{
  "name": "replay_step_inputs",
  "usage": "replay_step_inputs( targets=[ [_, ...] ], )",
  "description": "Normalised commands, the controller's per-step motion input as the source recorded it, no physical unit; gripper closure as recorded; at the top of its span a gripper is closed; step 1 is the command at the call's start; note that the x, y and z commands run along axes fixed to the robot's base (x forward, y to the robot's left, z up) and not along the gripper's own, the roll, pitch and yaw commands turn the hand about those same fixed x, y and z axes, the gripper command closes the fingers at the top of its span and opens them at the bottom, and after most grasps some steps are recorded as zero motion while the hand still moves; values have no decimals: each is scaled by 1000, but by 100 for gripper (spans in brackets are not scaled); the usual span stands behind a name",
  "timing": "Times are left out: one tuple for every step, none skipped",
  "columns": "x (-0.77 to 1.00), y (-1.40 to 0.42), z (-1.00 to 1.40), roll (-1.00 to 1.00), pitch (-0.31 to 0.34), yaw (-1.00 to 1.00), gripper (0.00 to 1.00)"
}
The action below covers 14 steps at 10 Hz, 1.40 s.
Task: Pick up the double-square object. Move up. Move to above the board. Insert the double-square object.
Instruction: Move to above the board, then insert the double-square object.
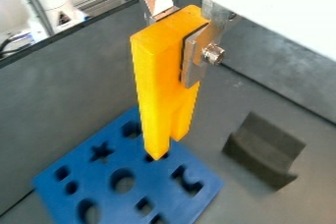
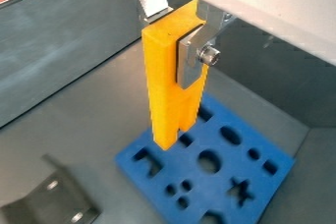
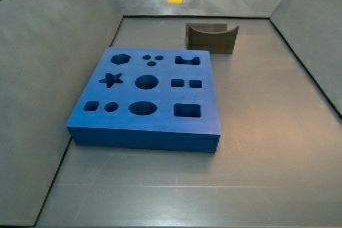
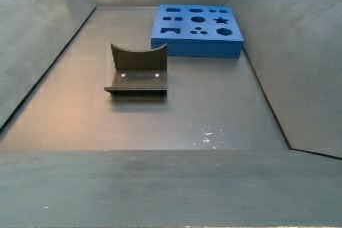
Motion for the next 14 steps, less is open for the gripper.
replay_step_inputs(
  targets=[
    [-122, -1000, 35, 0, 81, 12, 100],
    [-87, -916, 35, 12, 84, 11, 100],
    [-7, -538, 24, 6, 97, 12, 100],
    [26, -328, 18, 7, 105, 11, 100],
    [36, -213, 23, 10, 105, 11, 100],
    [-43, 0, 0, 0, 0, 0, 100],
    [0, 0, 0, 0, 0, -57, 100],
    [9, 0, -66, 0, 0, -249, 100],
    [186, 57, -123, 0, 3, -500, 100],
    [120, 91, -169, 7, 0, -789, 100],
    [89, 77, -194, 14, 0, -934, 100],
    [26, 23, -200, 0, -4, -997, 100],
    [20, 11, -191, 0, -14, -1000, 100],
    [29, 9, -183, 0, -14, -1000, 100]
  ],
)
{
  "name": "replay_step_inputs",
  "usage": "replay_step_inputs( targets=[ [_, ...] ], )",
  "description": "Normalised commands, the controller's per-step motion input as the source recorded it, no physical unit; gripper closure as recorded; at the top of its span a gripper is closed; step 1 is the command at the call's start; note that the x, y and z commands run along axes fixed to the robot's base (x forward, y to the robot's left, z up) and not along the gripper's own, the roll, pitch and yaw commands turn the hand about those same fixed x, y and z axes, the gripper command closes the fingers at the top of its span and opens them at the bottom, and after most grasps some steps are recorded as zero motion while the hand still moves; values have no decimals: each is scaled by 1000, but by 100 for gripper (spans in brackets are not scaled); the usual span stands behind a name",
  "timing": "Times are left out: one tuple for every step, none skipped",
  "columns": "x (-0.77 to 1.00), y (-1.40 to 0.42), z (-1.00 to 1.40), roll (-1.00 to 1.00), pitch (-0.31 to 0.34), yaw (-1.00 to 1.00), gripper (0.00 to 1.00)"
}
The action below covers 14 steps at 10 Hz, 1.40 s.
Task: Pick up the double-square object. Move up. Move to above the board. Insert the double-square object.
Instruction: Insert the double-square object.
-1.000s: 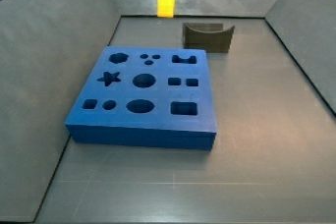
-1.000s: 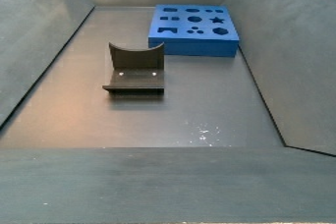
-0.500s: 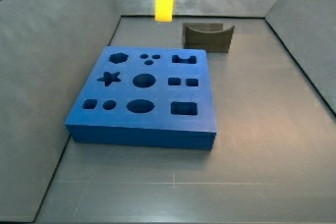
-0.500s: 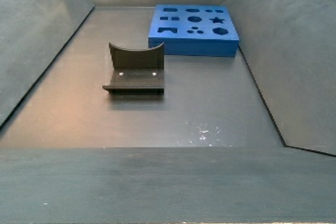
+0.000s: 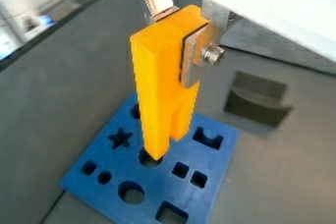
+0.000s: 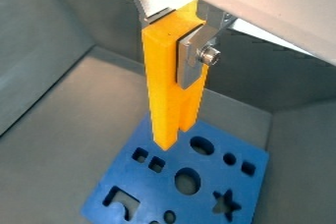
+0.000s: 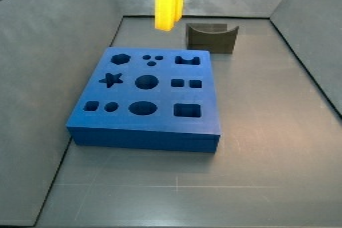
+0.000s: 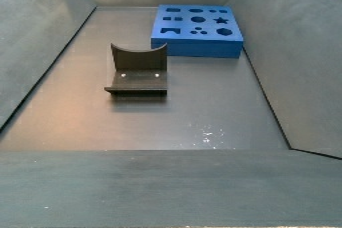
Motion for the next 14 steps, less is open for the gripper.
replay_step_inputs(
  targets=[
    [29, 9, -169, 0, -20, -1000, 100],
    [29, 0, -163, 0, -23, -1000, 100],
    [240, 103, 0, -33, -16, -883, 100],
    [269, 126, 0, -36, -13, -857, 100],
    [266, 129, 0, -26, -13, -869, 100],
    [240, 131, -57, 0, -14, -886, 100],
    [209, 120, -97, 0, -16, -906, 100],
    [183, 100, -80, 0, -19, -920, 100],
    [146, 74, -91, 0, -17, -943, 100],
    [0, 0, -117, 0, -13, -1000, 100],
    [0, 0, -137, 0, -10, -1000, 100],
    [0, 0, -140, 0, -10, -1000, 100],
    [0, 0, -140, 0, -9, -1000, 100],
    [0, 0, -140, 0, -10, -1000, 100]
  ],
)
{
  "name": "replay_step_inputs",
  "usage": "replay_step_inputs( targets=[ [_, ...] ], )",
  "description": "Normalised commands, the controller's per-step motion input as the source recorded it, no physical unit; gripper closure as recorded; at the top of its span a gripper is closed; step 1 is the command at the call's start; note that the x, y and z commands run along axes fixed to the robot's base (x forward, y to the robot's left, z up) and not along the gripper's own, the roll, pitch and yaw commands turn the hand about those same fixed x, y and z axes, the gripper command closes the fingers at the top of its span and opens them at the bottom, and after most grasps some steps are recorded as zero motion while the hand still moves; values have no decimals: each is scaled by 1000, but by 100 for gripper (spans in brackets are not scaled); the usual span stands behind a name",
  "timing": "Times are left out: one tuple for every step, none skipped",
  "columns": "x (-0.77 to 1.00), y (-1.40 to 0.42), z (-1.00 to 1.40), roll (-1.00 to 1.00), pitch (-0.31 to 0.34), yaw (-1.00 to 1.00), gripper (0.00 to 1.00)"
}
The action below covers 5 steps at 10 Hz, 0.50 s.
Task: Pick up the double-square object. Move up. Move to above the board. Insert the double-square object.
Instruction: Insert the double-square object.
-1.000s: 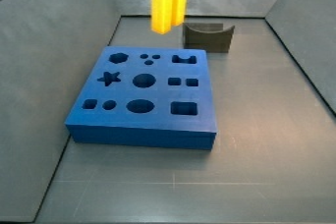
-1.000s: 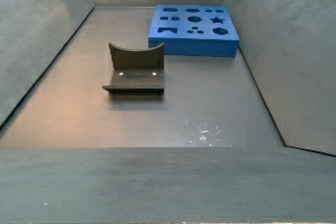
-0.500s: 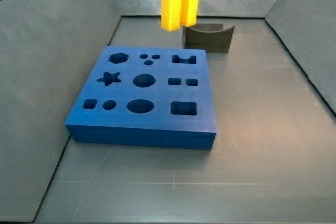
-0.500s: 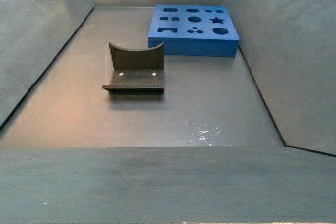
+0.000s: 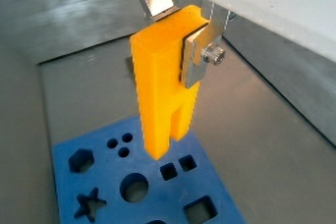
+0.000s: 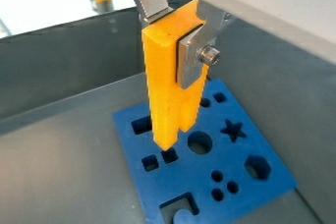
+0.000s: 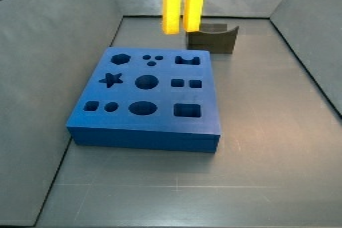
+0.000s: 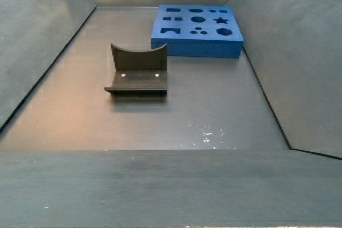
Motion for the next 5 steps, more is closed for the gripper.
replay_step_inputs(
  targets=[
    [0, 0, -140, 0, -11, -1000, 100],
    [0, 0, -143, 0, -10, -1000, 100],
    [0, 0, -166, 0, -13, -1000, 100],
    [0, 0, -203, 0, -26, -1000, 100],
    [137, 74, 0, 0, 13, -163, 100]
  ],
)
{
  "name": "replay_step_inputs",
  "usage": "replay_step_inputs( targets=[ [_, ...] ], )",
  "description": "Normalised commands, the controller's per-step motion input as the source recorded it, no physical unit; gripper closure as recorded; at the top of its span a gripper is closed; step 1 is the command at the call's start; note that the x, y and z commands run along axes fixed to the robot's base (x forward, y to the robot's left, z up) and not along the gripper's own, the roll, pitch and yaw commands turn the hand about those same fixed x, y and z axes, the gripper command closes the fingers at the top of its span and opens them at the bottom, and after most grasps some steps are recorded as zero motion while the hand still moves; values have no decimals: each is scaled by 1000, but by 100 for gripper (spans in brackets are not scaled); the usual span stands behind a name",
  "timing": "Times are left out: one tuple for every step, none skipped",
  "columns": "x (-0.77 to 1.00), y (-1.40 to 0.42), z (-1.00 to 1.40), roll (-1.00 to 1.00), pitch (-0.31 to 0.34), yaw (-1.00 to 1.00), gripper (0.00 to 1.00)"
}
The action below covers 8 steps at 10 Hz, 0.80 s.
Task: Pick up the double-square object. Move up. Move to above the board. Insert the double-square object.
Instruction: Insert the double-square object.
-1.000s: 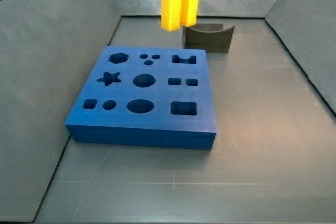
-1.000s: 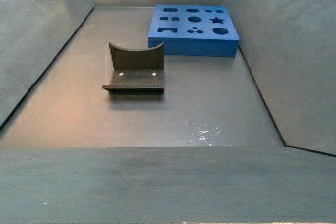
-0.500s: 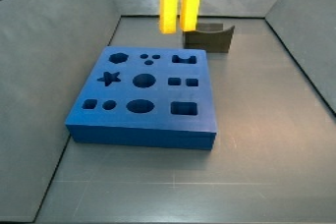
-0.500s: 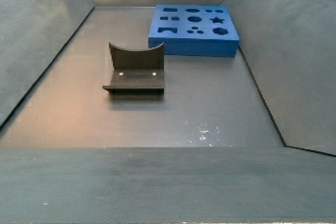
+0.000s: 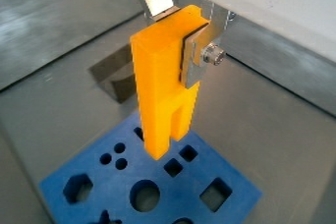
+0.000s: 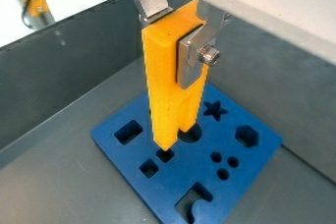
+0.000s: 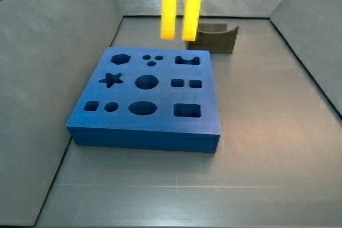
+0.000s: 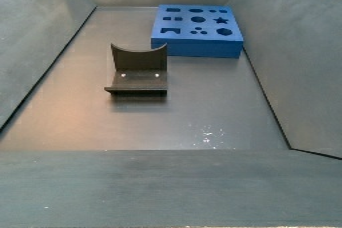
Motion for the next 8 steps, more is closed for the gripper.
replay_step_inputs(
  targets=[
    [131, -11, -37, -6, 0, 0, 100],
    [300, -17, -346, -1, -44, -20, 100],
    [337, -74, -463, 0, -64, 0, 100],
    [274, -89, -509, 21, -60, 0, 100],
    [177, -40, -463, 54, -26, 0, 100],
    [51, 0, -9, 0, 0, 0, 100],
    [0, 0, -100, 0, -9, 0, 100],
    [-146, 0, -371, 64, 0, 0, 100]
  ],
)
